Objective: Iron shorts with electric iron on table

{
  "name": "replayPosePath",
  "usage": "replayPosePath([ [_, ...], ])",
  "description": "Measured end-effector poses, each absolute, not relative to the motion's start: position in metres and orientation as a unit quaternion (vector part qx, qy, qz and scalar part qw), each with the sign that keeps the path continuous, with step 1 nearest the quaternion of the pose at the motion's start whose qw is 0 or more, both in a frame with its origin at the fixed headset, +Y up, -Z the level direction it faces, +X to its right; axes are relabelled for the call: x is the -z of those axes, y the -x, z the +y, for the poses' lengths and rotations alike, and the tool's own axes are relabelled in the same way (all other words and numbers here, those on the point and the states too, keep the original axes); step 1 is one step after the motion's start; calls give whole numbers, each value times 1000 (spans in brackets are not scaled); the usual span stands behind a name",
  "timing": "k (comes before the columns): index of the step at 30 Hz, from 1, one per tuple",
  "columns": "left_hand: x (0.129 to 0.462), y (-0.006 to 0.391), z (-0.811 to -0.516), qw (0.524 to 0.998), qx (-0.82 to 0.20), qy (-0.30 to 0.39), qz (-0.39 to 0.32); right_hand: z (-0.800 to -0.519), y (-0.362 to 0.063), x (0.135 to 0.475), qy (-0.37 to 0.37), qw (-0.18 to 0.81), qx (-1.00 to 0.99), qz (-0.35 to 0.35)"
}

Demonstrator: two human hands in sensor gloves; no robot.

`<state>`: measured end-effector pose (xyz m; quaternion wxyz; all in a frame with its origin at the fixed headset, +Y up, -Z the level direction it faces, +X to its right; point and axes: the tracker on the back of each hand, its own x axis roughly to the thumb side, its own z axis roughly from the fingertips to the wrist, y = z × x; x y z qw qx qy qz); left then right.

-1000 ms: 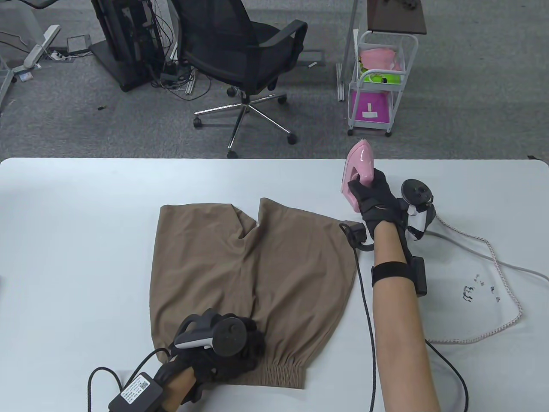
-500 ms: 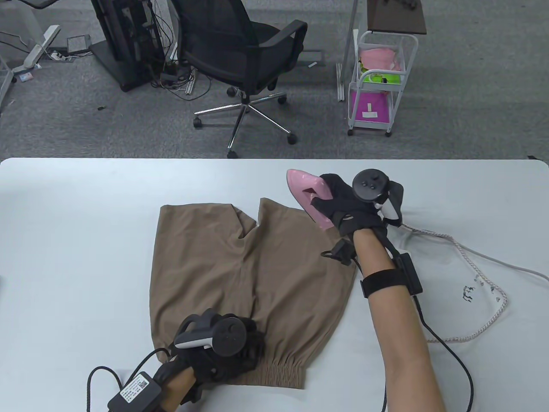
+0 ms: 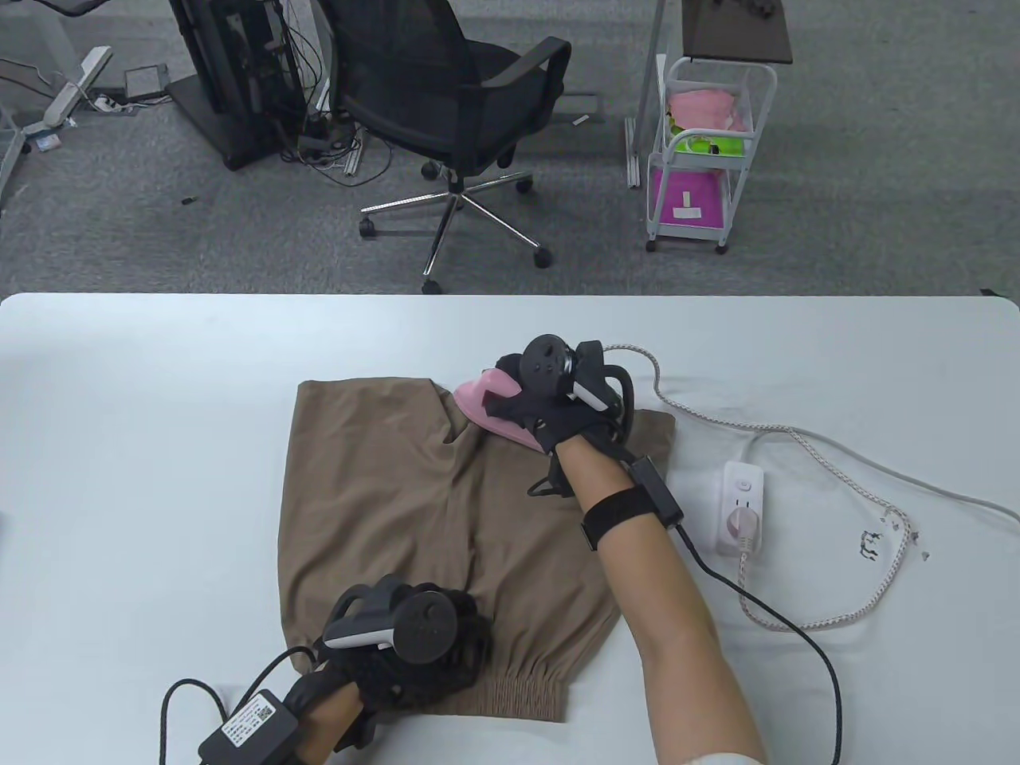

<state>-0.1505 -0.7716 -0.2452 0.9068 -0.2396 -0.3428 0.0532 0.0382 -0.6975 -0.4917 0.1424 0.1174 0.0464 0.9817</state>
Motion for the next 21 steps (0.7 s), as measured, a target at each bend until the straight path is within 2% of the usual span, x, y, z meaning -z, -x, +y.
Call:
replayPosePath([
  [5,245,150,-772,907,-53,240,-342,-713,-27,502,-120,80,-986,78],
  [8,245,151,-772,907,-54,241,-343,-715,-34,504,-118,108,-985,66],
  [10,245,151,-772,906,-53,242,-343,-714,-37,502,-117,74,-989,53],
  [21,245,150,-772,908,-51,241,-339,-713,-101,481,-101,48,-994,22],
])
